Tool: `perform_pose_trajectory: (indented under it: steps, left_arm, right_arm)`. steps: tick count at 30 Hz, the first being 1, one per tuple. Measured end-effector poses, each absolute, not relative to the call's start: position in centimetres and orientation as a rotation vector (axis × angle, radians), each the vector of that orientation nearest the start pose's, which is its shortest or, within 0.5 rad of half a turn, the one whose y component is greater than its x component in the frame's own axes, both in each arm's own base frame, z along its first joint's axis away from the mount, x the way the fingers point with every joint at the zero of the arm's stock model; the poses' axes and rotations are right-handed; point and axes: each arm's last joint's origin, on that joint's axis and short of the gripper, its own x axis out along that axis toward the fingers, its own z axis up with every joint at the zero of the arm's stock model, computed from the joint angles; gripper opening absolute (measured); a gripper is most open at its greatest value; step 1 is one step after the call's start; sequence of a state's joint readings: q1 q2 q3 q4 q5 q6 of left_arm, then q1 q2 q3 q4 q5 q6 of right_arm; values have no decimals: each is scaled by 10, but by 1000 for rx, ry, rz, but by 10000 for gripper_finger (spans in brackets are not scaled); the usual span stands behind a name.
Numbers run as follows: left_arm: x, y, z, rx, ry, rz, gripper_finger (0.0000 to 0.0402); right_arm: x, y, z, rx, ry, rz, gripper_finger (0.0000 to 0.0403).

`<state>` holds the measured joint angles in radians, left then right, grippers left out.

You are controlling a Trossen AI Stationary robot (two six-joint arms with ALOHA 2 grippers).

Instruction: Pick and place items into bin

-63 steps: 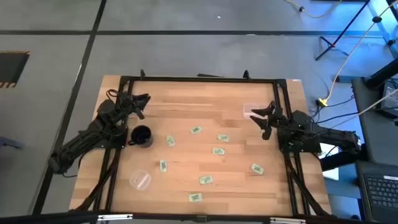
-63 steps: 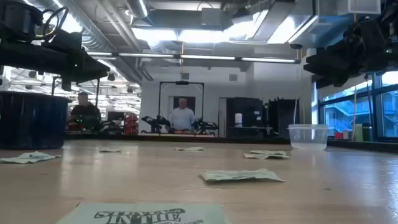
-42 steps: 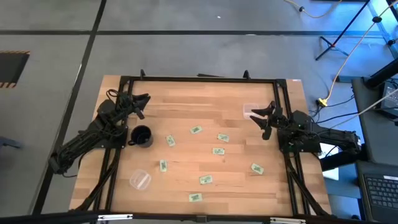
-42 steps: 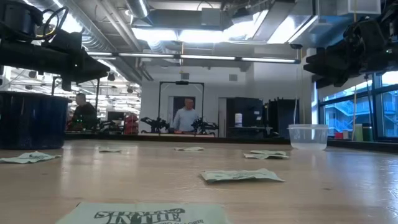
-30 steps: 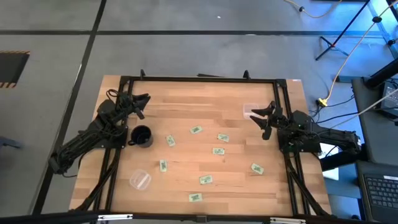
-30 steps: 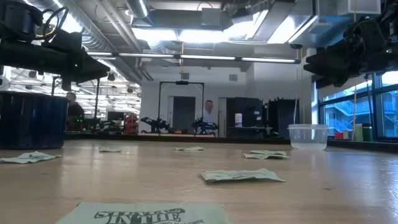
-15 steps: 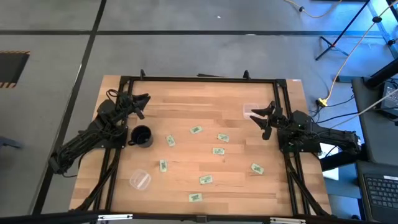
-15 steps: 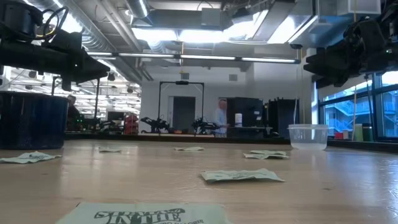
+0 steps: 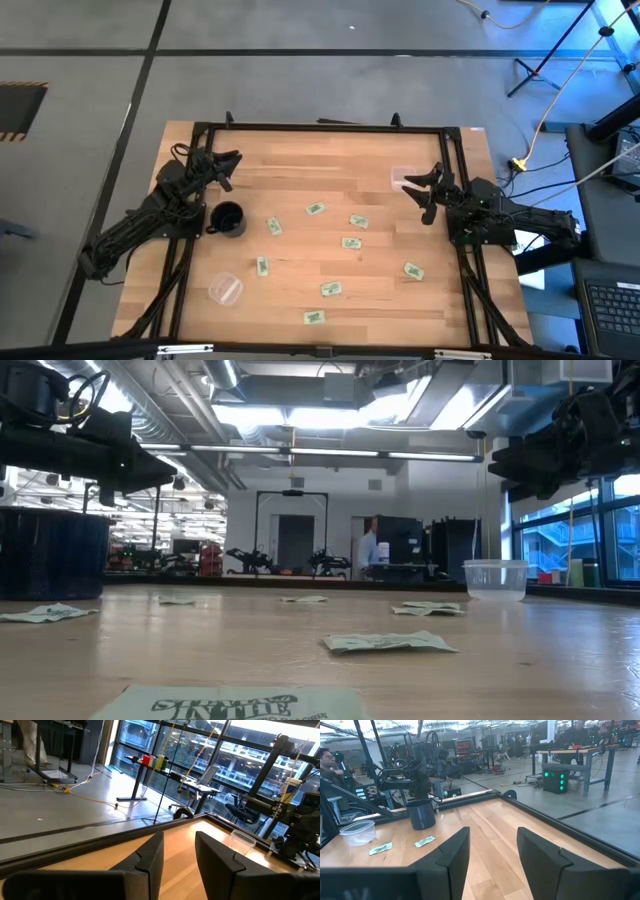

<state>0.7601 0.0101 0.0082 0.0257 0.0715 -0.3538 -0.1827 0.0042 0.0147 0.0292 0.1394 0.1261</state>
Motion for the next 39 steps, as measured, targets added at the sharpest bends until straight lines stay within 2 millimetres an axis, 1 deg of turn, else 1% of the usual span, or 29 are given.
perform_pose_trajectory:
  steps: [39]
  left_arm:
    - [72,66,168,-330,-144,677,106]
  right_arm:
    - [94,-22,172,120,-74,-319,168]
